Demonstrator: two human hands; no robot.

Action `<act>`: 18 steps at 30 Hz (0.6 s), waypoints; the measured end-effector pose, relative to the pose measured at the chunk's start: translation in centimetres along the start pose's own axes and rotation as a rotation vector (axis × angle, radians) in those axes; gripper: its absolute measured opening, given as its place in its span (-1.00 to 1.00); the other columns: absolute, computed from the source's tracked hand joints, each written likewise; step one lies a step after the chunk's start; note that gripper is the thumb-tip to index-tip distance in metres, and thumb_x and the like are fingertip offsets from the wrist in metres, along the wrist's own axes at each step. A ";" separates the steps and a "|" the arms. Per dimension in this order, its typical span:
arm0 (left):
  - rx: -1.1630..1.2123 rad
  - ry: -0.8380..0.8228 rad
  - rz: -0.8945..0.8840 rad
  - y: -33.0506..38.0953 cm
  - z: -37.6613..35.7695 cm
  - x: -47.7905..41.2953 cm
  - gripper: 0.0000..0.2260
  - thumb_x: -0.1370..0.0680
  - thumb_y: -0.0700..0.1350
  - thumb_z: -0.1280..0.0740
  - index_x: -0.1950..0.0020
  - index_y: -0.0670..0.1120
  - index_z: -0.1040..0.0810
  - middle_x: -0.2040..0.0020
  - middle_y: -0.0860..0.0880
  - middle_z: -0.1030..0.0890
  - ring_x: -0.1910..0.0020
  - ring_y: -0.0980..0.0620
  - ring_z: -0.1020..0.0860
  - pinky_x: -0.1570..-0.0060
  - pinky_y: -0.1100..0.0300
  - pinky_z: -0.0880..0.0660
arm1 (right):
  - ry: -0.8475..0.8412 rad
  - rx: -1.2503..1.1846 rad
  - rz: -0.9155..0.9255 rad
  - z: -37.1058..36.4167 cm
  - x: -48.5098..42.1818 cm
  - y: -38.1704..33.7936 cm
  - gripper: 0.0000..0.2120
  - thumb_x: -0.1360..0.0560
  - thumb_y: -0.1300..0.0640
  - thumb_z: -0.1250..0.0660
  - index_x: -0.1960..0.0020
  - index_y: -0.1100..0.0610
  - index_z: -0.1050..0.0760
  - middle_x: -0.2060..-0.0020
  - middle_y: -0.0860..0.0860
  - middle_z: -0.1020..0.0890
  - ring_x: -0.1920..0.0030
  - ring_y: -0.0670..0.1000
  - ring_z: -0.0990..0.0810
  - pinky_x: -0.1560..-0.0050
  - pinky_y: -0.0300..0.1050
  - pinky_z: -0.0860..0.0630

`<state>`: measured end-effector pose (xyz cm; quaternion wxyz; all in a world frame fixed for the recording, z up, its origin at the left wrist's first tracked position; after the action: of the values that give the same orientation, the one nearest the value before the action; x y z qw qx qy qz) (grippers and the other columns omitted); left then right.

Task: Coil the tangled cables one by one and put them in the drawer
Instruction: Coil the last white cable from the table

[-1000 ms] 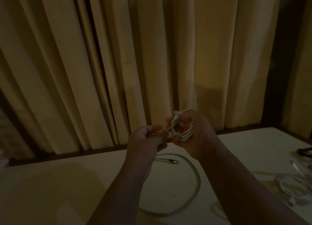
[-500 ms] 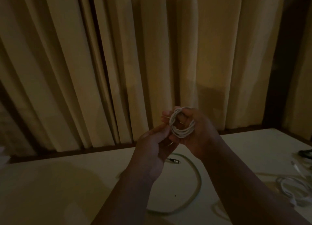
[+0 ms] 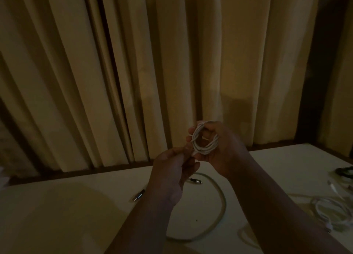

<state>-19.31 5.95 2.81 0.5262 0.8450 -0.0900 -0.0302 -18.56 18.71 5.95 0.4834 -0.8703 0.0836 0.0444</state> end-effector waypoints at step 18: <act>-0.484 0.216 -0.634 2.1 0.8 0.6 -0.83 -0.51 -0.07 -0.49 0.23 -0.11 -0.62 0.31 -0.06 -0.66 0.27 0.01 -0.64 0.28 0.18 -0.59 | -0.069 0.429 -0.064 1.0 0.2 -1.6 -0.63 -0.61 -0.13 -0.27 -0.13 0.15 -0.61 0.19 0.04 -0.72 0.22 0.05 -0.70 0.30 -0.07 -0.60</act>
<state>-19.09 4.21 4.33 0.6807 0.6811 0.2403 -0.1225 -18.01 20.36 6.72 0.6612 -0.7477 0.0471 0.0402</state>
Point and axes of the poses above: each hand's wrist, its own x-axis away from the middle knuckle, its own z-axis out of the back of the hand, y = z × x, the point moved 3 cm from there along -x, towards the middle knuckle
